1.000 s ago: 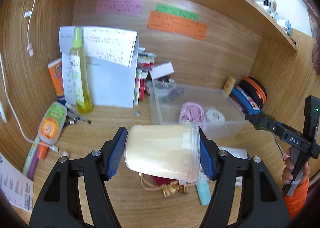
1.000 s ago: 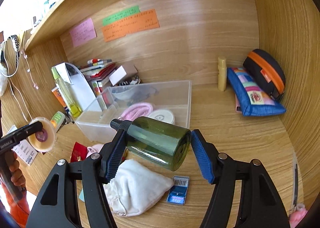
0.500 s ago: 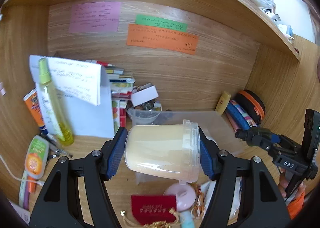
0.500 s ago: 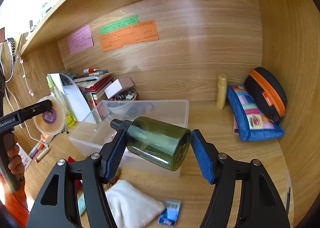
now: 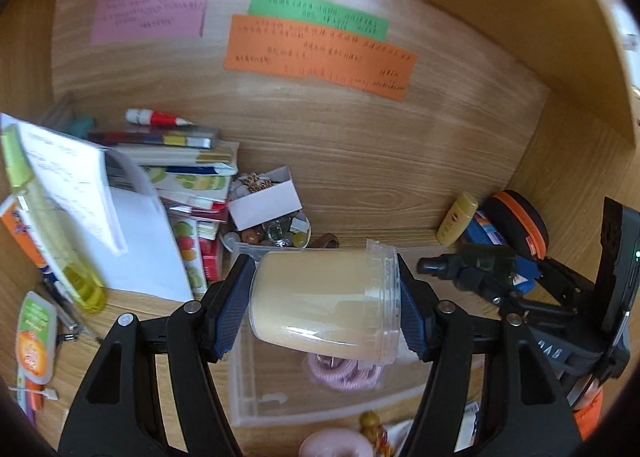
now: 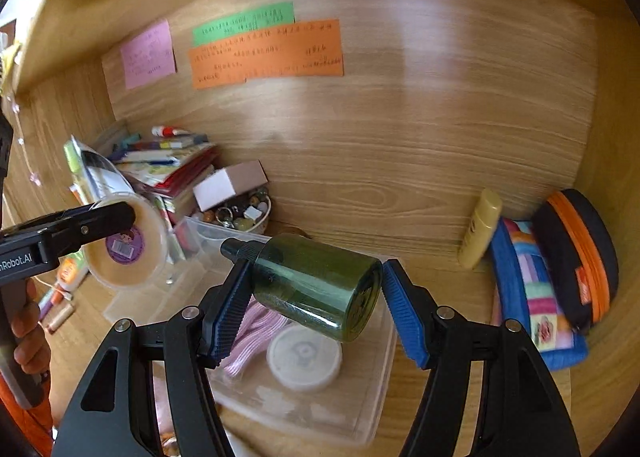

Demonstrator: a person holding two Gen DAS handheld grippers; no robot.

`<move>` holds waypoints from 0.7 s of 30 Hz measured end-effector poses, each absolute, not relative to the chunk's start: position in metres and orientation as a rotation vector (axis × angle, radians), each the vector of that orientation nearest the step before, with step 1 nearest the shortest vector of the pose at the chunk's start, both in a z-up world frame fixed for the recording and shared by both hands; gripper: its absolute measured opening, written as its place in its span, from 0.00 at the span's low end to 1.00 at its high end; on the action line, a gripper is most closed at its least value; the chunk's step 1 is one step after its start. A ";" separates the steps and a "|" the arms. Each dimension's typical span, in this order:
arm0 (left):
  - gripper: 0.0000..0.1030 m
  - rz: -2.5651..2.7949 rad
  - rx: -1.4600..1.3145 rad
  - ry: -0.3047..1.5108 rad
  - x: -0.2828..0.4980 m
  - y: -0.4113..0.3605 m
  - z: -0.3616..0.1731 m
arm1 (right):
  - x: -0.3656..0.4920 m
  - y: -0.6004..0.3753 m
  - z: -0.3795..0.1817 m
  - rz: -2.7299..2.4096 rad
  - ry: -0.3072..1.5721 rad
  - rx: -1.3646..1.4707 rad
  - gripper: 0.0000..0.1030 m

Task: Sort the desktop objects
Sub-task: 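Carry the cream jar with left gripper while right carries green bottle into box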

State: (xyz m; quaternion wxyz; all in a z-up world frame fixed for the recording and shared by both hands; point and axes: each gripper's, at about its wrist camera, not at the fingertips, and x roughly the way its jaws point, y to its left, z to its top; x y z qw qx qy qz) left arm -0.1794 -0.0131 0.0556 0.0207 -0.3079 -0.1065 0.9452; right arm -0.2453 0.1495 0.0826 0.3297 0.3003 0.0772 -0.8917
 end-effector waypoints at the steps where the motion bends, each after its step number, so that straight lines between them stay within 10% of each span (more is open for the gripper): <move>1: 0.64 2.928 -0.975 -0.336 -0.187 -0.011 0.052 | -0.248 0.147 0.080 -2.335 0.215 0.793 0.60; 21: 0.64 2.872 -1.269 -0.229 -0.242 0.013 -0.012 | -0.267 0.118 0.029 -2.352 0.455 0.913 0.60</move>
